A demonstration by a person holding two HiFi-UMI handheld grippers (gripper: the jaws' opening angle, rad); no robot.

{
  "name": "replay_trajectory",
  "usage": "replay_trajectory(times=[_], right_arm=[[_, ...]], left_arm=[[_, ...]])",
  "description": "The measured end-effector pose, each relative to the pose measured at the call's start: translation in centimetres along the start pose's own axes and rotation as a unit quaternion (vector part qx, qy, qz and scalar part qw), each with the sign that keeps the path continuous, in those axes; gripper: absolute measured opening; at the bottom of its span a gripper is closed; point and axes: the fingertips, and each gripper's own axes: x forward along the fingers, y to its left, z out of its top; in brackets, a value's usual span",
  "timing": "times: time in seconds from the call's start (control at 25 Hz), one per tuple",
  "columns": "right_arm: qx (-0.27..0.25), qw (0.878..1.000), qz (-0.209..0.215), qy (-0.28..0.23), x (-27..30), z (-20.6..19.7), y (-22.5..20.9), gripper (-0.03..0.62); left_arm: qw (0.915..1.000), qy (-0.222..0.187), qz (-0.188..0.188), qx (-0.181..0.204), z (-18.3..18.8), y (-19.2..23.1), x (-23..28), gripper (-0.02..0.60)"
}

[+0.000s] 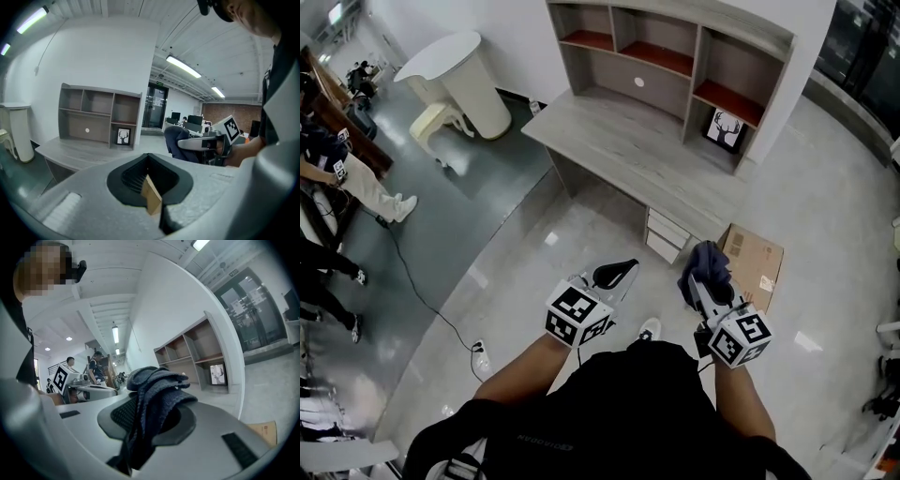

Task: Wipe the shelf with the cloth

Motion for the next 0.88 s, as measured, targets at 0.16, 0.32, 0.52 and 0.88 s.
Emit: replay_trajectory(times=[0.16,0.32,0.52,0.88], right_arm=[[-0.008,1.0,-0.009,0.002,1.9,1.7,-3.7,0.095],[-0.01,1.0,-0.012,0.0,3.1,2.7,-6.3,0.095],[-0.003,1.0,-0.019,0.001,4.2,2.9,-8.6,0.095],[0.002,0.999,-0.043,0.003,6.8,3.0,-11.9,0.095]], left_arm=[[0.9999,-0.005,-0.01,0.009,2.2,1.4,4.3,0.008],[0.9995,-0.016,-0.02,0.021,4.3,2.5,7.7,0.008],[0.9994,-0.015,-0.024,0.019,5.0,4.2,10.4,0.008],[0.9994,-0.003,-0.034,0.009,5.0,7.9,14.0,0.008]])
